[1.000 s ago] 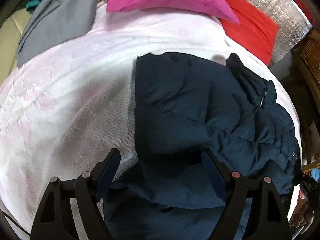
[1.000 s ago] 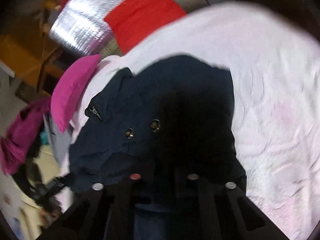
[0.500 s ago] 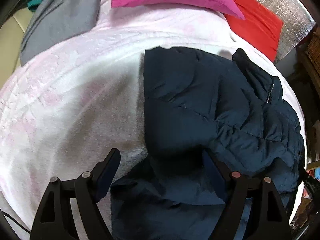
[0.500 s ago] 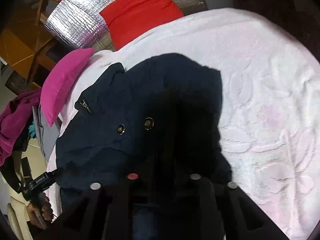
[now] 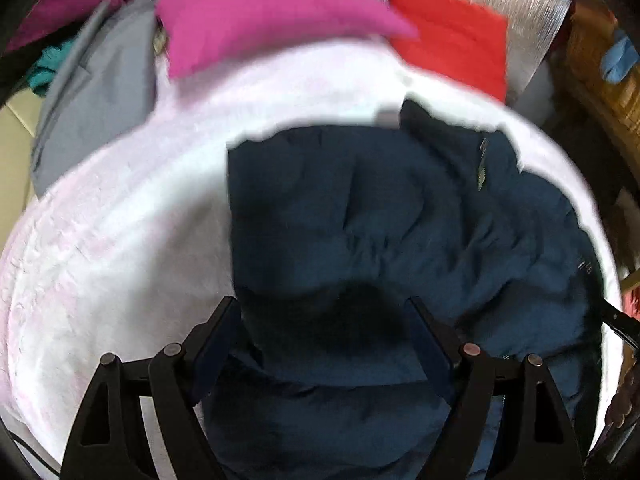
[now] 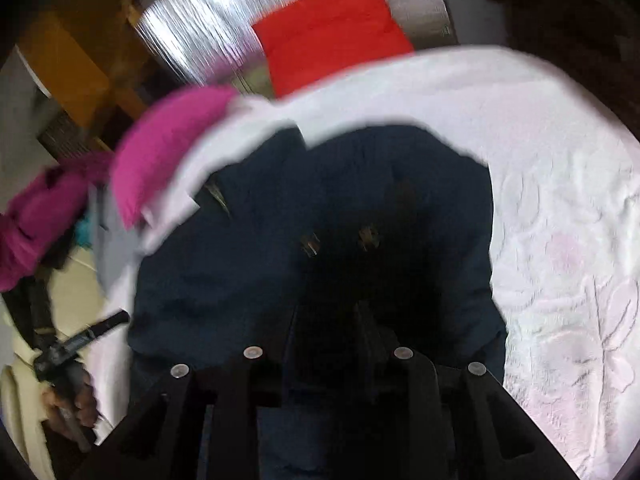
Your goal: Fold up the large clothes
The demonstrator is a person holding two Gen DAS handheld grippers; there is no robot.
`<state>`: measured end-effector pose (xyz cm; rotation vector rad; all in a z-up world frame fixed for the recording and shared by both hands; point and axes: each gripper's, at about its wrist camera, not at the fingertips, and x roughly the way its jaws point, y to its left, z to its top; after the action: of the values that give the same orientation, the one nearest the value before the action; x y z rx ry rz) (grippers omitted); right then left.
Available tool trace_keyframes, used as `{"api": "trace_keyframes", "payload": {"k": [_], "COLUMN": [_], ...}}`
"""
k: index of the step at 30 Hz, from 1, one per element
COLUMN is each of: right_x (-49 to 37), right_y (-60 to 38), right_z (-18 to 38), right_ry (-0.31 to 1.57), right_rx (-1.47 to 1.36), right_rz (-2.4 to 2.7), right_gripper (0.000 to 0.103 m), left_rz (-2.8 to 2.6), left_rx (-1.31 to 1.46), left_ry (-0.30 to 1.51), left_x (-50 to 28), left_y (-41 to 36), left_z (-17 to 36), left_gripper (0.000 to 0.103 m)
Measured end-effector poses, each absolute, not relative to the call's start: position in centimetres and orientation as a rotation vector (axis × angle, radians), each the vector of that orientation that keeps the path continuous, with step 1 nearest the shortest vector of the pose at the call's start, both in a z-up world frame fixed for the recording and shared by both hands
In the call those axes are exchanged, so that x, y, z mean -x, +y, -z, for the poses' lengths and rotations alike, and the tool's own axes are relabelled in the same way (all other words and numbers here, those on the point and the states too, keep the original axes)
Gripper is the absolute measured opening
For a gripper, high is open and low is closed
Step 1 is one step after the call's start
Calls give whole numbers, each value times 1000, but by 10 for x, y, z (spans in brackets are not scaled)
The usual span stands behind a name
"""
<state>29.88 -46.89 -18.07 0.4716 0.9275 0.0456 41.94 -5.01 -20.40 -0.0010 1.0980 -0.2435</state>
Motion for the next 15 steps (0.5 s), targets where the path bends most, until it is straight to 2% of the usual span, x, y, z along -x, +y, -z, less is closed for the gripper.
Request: {"api": "trace_keyframes", "payload": {"k": [3, 15], "right_x": [-305, -276], "right_y": [-468, -492], "right_z": [198, 175], "right_ry": [971, 930], "right_rx": [-480, -550], "right_rz": [-48, -67], "right_gripper": [30, 30], "left_rz": [235, 229], "left_rx": [9, 41], "left_ry": [1168, 1112], "left_x": [-429, -390], "left_y": [-53, -14], "left_z": [225, 204], "left_gripper": [84, 84]}}
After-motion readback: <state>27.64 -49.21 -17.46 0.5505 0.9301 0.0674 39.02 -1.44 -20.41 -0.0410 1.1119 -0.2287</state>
